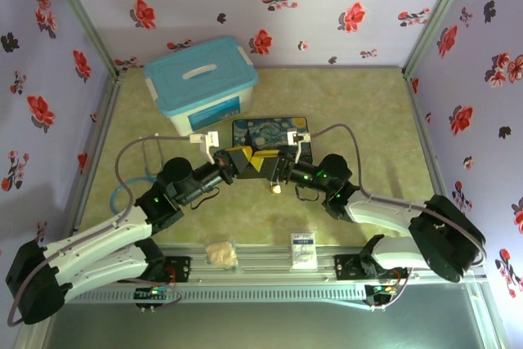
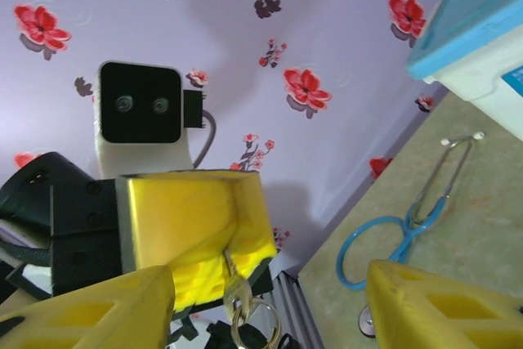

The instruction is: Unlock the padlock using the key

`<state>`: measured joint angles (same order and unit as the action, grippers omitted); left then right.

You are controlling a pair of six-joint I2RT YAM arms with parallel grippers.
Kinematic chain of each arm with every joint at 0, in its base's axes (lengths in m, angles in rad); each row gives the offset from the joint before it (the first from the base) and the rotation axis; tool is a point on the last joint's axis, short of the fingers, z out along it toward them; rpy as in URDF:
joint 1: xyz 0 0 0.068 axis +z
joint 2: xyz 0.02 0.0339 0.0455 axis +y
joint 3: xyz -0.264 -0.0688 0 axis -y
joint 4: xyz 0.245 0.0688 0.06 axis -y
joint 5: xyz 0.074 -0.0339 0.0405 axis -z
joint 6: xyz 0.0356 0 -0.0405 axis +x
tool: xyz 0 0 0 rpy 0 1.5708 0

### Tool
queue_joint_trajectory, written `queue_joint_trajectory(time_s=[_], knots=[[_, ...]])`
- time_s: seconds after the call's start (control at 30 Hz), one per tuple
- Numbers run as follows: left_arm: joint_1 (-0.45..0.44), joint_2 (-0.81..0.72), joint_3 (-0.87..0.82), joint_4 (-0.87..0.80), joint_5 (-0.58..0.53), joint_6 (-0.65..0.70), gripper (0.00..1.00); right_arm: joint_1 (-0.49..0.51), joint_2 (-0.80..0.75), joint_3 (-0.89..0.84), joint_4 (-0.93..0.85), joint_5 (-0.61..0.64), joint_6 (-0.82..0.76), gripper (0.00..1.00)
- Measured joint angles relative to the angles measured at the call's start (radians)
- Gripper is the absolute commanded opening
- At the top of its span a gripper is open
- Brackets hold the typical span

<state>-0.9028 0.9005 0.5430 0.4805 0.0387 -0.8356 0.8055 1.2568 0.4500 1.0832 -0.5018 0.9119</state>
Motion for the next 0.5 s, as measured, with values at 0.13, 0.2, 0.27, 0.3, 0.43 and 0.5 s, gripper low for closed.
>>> queue_joint_trajectory(time_s=[0.13, 0.2, 0.27, 0.3, 0.43, 0.5], knots=[[0.007, 0.001, -0.003, 0.061, 0.0, -0.019, 0.0, 0.012, -0.015, -0.011, 0.013, 0.0, -0.018, 0.51], [0.008, 0.004, -0.003, 0.084, 0.0, -0.026, 0.0, 0.014, -0.015, -0.017, 0.024, 0.001, -0.019, 0.5], [0.008, 0.008, -0.003, 0.099, 0.0, -0.03, 0.0, 0.014, -0.014, -0.026, 0.044, 0.003, -0.019, 0.49], [0.008, 0.01, -0.004, 0.106, 0.0, -0.033, 0.0, 0.014, -0.012, -0.027, 0.054, 0.005, -0.019, 0.48], [0.008, 0.012, -0.008, 0.113, 0.0, -0.048, 0.0, 0.014, 0.003, -0.028, 0.092, 0.008, -0.019, 0.49], [0.009, 0.015, -0.009, 0.117, 0.0, -0.05, 0.0, 0.014, 0.011, -0.028, 0.107, 0.007, -0.018, 0.49]])
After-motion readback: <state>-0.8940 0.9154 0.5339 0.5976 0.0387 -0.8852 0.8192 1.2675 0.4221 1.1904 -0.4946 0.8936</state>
